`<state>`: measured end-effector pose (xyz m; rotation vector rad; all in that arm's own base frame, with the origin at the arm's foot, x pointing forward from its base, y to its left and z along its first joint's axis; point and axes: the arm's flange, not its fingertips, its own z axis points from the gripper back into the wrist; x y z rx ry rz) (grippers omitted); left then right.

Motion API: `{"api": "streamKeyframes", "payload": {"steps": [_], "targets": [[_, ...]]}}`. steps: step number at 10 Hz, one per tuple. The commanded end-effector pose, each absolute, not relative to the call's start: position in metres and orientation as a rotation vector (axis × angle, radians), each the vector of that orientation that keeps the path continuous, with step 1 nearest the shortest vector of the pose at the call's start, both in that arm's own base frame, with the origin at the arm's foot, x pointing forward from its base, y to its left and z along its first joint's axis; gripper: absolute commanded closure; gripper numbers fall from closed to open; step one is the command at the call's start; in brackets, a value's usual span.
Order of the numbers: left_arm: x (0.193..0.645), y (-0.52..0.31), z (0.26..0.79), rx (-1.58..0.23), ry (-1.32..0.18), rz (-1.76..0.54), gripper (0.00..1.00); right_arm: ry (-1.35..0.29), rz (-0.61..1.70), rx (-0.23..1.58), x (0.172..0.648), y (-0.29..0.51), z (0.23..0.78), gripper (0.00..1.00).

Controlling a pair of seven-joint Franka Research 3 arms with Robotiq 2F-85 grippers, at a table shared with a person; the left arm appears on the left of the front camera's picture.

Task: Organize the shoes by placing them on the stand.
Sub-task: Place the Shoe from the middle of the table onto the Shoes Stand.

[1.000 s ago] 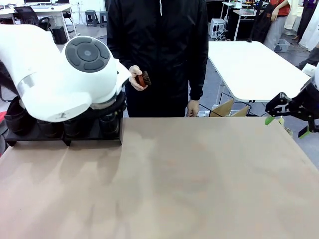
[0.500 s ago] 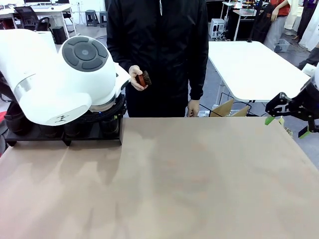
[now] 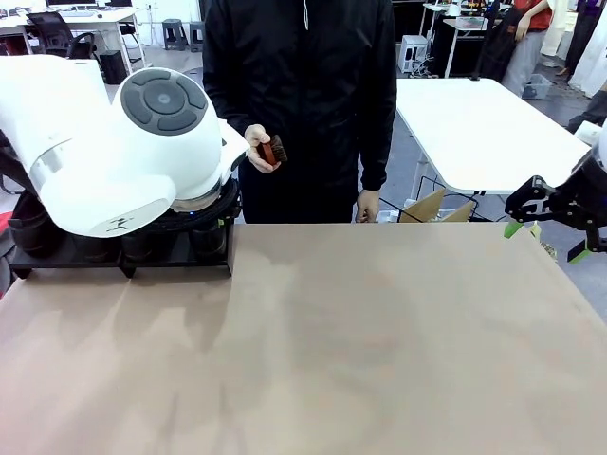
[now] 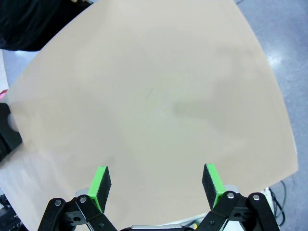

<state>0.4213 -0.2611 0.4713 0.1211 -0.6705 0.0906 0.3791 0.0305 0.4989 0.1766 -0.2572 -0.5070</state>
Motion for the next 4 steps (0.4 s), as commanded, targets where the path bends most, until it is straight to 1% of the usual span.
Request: {"api": "streamKeyframes", "payload": {"steps": [1,4], "targets": [[0.4238,-0.2625,0.4714,0.127,-0.694,0.087,0.27,-0.259,-0.490,0.177,0.3789,0.0284,0.4994,0.00],[0.4238,-0.2625,0.4714,0.127,-0.694,0.087,0.27,-0.259,-0.490,0.177,0.3789,0.0284,0.4994,0.00]]}}
